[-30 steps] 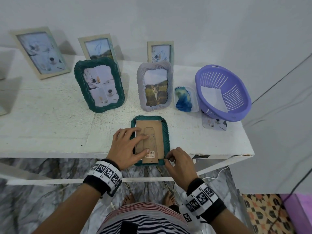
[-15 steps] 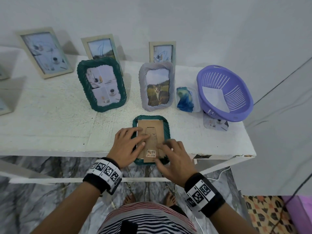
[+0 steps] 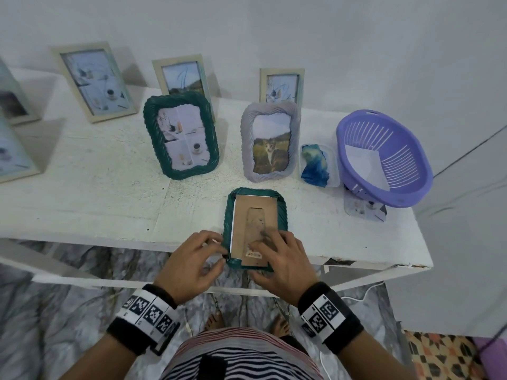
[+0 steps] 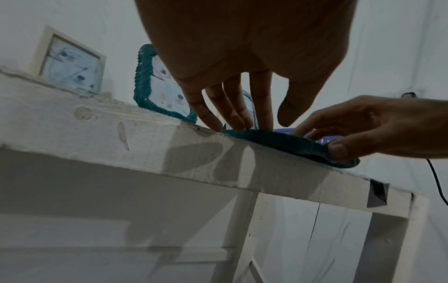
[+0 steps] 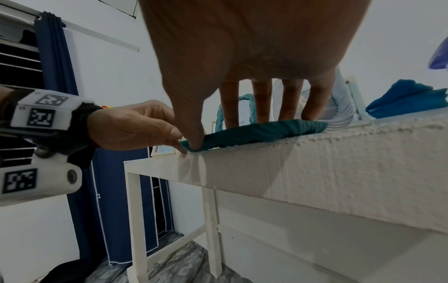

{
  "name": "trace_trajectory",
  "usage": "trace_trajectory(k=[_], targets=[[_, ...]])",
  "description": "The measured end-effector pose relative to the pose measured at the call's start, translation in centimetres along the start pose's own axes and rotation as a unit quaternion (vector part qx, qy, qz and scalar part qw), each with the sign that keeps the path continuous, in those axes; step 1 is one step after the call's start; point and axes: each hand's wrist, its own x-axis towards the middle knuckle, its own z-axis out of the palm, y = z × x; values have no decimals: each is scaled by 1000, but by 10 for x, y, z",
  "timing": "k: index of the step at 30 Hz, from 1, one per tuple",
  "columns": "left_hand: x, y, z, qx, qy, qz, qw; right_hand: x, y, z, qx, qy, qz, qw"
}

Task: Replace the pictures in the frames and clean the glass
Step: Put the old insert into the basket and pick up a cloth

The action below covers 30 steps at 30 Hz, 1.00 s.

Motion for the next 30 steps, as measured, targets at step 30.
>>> trace_trajectory(k=[30], targets=[[-7,-3,-3,-121,-33,-56,991,-3,3,8,8,34,0,999]])
